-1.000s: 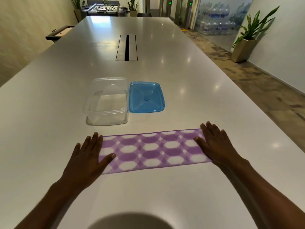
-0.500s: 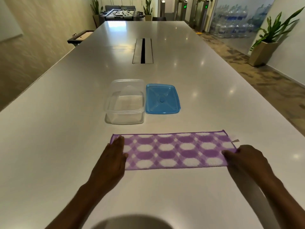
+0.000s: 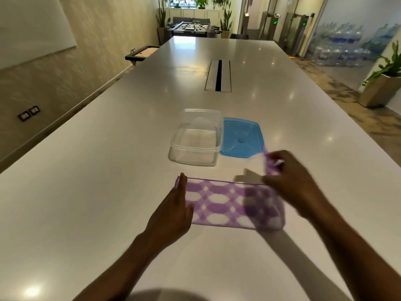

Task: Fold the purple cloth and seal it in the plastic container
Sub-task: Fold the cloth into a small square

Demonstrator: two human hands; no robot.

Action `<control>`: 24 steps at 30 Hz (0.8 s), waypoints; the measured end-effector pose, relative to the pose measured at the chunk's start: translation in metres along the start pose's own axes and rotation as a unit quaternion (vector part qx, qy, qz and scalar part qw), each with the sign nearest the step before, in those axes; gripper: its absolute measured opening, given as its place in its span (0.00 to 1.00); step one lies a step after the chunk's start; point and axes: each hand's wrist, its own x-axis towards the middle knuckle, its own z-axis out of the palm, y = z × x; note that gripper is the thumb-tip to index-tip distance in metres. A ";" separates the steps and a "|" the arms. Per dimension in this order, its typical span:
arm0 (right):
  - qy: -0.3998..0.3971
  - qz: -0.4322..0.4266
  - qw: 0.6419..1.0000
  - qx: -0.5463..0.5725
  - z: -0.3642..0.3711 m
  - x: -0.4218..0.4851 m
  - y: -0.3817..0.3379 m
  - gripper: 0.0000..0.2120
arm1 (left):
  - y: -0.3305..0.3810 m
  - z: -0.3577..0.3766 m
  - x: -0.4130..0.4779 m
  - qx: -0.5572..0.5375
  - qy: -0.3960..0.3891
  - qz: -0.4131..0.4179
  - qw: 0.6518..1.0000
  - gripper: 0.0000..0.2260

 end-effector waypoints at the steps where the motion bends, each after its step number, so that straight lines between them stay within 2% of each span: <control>1: -0.032 -0.031 0.999 -0.008 0.018 -0.001 -0.012 0.21 | 0.000 0.000 0.000 -0.001 0.004 0.006 1.000 0.38; 3: -0.100 -0.067 0.993 -0.012 0.058 -0.001 -0.031 0.24 | 0.000 -0.001 -0.002 -0.007 0.013 0.017 1.000 0.40; 6: -0.180 -0.061 0.982 -0.004 0.116 -0.001 -0.045 0.29 | 0.000 -0.003 -0.003 -0.049 0.023 0.003 0.999 0.41; 11: -0.231 -0.059 0.970 -0.044 0.160 -0.005 -0.048 0.25 | -0.003 -0.009 -0.005 -0.055 0.008 -0.010 0.998 0.42; 14: -0.289 -0.067 0.953 -0.054 0.152 -0.006 -0.048 0.32 | 0.000 -0.012 -0.005 -0.111 0.021 0.023 0.993 0.38; 16: -0.309 -0.077 0.946 -0.064 0.138 -0.007 -0.048 0.34 | 0.001 -0.017 -0.004 -0.164 0.043 0.029 0.985 0.29; 18: -0.280 -0.083 0.954 -0.062 0.120 -0.010 -0.043 0.33 | 0.001 -0.021 -0.004 -0.190 0.091 0.002 0.978 0.25; 21: -0.160 -0.089 0.981 -0.062 0.095 -0.007 -0.031 0.28 | 0.006 -0.030 -0.001 -0.156 0.164 -0.018 0.974 0.28; 24: -0.060 -0.103 0.981 -0.153 0.090 -0.003 -0.017 0.24 | 0.027 -0.029 0.011 -0.084 0.185 0.068 0.977 0.26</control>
